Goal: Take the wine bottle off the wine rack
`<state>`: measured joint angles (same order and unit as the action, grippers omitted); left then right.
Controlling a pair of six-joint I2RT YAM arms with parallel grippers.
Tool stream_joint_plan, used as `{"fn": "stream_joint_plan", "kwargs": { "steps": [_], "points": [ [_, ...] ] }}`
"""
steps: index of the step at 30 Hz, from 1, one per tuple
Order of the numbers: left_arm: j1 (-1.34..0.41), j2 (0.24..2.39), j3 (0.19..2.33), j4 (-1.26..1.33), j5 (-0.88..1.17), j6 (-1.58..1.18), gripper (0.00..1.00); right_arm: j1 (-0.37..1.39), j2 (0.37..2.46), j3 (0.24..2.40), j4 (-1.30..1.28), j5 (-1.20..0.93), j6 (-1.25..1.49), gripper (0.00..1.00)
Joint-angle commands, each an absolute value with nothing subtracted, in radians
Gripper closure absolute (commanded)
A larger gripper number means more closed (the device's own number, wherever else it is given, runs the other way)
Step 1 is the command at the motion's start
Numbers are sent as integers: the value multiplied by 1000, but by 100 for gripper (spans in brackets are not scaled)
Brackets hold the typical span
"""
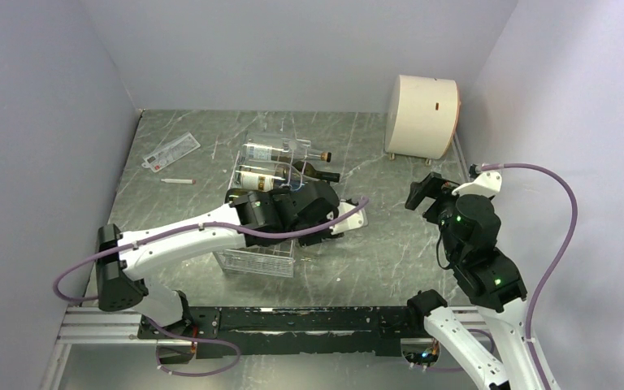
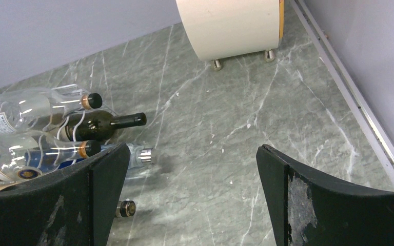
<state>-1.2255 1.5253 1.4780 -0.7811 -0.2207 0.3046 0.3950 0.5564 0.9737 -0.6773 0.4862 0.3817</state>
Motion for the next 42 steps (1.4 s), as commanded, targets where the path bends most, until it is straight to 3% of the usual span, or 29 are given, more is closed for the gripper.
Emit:
{"fn": "stream_joint_plan", "kwargs": {
  "steps": [1, 11, 24, 36, 42],
  "points": [
    [-1232, 1424, 1525, -637, -272, 231, 93, 402, 556, 975, -645, 487, 391, 0],
    [-1219, 1285, 1516, -556, -379, 179, 93, 402, 589, 993, -637, 461, 411, 0],
    [-1165, 1246, 1643, -602, -323, 60, 93, 402, 605, 996, -647, 500, 388, 0],
    [-1119, 1347, 1880, -686, -304, 31, 93, 402, 606, 986, -631, 475, 396, 0],
    [-1005, 1430, 2061, -690, -256, 45, 93, 402, 607, 981, -626, 464, 405, 0]
  ]
}}
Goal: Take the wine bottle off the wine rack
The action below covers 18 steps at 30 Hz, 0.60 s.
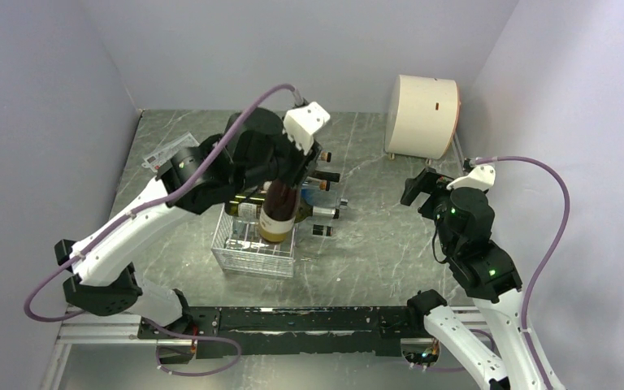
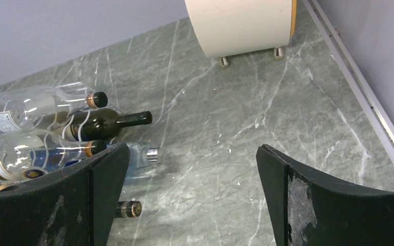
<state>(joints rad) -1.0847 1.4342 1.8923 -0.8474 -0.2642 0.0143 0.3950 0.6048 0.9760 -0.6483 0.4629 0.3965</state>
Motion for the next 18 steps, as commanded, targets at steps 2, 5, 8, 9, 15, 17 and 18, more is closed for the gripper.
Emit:
{"fn": "stream_joint_plan", "kwargs": {
  "steps": [2, 5, 8, 9, 15, 17, 18],
  "points": [
    [-938, 1449, 2103, -674, -246, 40, 93, 402, 607, 978, -623, 455, 409, 0],
    [-845, 1459, 2138, -617, -258, 28, 93, 402, 613, 983, -620, 448, 413, 0],
    [-734, 1447, 2144, -556, -281, 17, 93, 402, 619, 997, -630, 455, 410, 0],
    [-702, 1447, 2152, -543, -307, 17, 93, 402, 619, 997, -633, 457, 406, 0],
    [-464, 1431, 2122, -471, -373, 4, 93, 402, 618, 997, -630, 455, 392, 0],
    [-388, 1423, 2091, -454, -397, 0, 93, 402, 622, 997, -627, 448, 393, 0],
    [-354, 1414, 2068, -440, -413, 1, 93, 402, 625, 996, -625, 444, 393, 0]
  ]
}}
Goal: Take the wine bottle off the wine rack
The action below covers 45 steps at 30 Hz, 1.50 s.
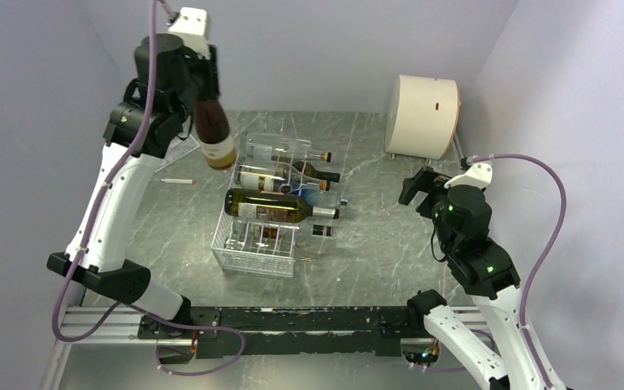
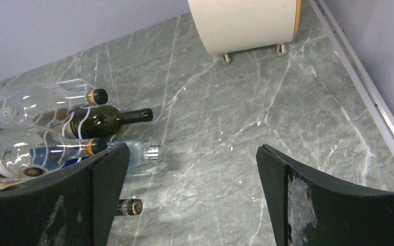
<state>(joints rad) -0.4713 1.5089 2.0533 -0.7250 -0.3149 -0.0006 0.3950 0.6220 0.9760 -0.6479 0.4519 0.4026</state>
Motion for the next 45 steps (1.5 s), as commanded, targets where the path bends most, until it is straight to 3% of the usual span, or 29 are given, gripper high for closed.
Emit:
{"fn": "stream_joint_plan", "kwargs": {
  "steps": [1, 10, 20, 26, 33, 45],
  "points": [
    [-321, 1403, 2038, -412, -444, -1, 93, 402, 630, 1022, -622, 440, 394, 0],
    [-126, 1265, 1626, -105, -543, -23, 93, 403, 700, 1094, -632, 390, 396, 0],
    [143, 1169, 1227, 160, -411, -149, 93, 402, 747, 1091, -631, 315, 444, 0],
    [240, 1155, 1143, 225, -321, -157, 93, 402, 760, 1049, -610, 278, 458, 0],
    [309, 1115, 917, 523, -309, -67, 93, 403, 805, 1053, -592, 231, 457, 0],
    [405, 1115, 855, 647, -144, 1, 93, 402, 819, 1039, -587, 205, 456, 0]
  ]
}}
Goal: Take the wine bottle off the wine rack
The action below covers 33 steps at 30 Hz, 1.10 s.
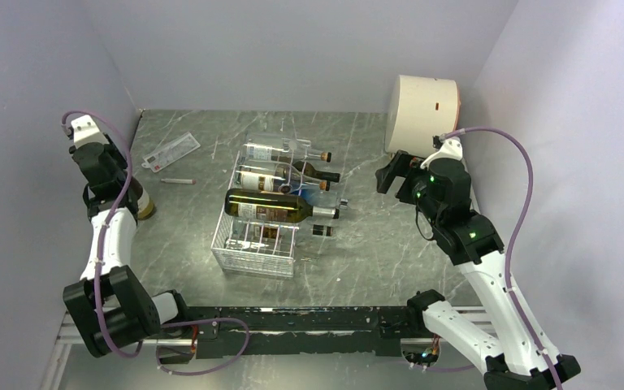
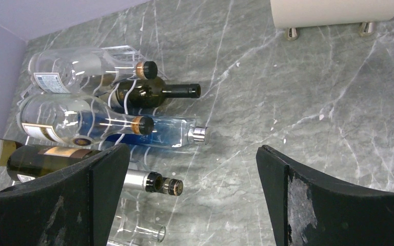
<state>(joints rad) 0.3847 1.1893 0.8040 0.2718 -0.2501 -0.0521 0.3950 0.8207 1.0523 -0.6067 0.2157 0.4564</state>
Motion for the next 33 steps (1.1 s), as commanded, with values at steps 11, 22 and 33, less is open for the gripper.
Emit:
{"fn": "stream_joint_plan", "kwargs": {
  "steps": [11, 22, 33],
  "points": [
    [408, 1131, 796, 679, -177, -33, 93, 402, 830, 1038, -567, 175, 455, 0],
    [408, 1142, 805, 617, -225, -89, 47, 402, 821, 1027, -567, 184, 452, 0],
    [407, 1098, 951, 367, -221, -177, 1, 402, 832, 1025, -568, 189, 452, 0]
  ]
}}
